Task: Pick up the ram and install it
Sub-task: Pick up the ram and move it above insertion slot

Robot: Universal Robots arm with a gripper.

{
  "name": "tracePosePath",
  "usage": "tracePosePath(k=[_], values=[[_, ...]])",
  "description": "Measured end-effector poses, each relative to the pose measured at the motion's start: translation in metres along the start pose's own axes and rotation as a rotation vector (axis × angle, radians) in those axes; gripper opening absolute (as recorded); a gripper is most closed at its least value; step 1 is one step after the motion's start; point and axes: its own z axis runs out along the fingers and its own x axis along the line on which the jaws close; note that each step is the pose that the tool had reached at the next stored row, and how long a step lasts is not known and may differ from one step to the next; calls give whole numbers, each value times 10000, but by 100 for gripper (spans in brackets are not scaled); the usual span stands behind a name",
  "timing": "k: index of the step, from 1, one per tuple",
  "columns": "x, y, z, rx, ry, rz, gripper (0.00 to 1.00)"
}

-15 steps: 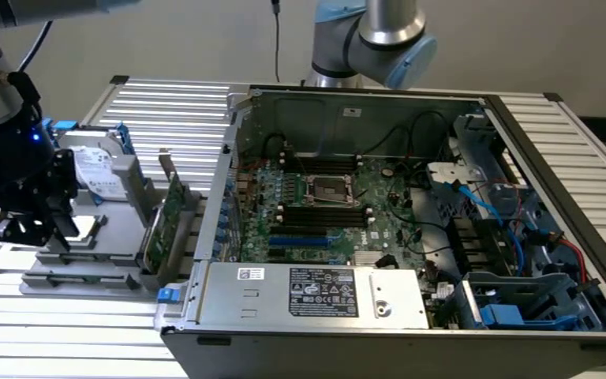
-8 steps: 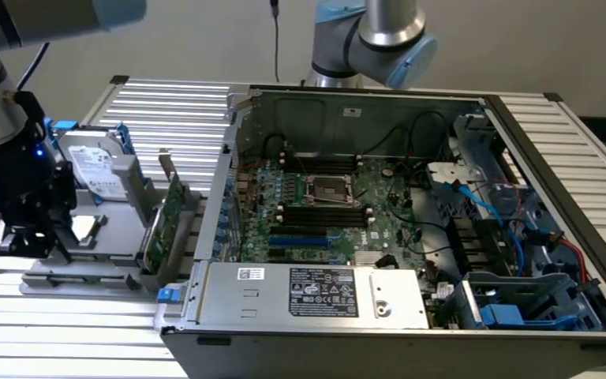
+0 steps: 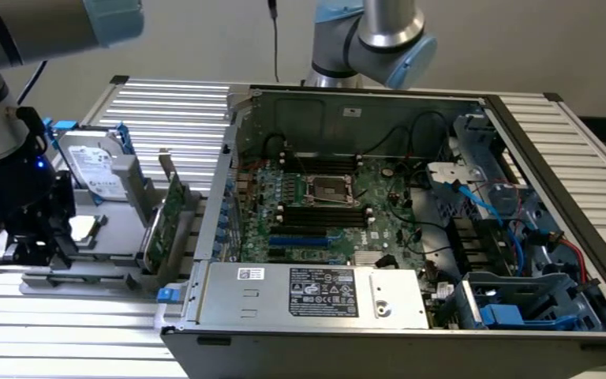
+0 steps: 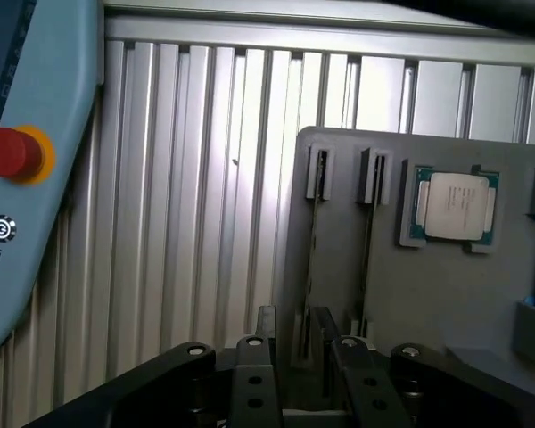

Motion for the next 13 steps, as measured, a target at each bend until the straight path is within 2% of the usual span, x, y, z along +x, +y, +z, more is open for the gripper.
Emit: tracePosePath(k=[6, 13], values=[[-9, 52, 112, 19, -12, -60, 31], [-16, 54, 239, 34, -17, -94, 31]])
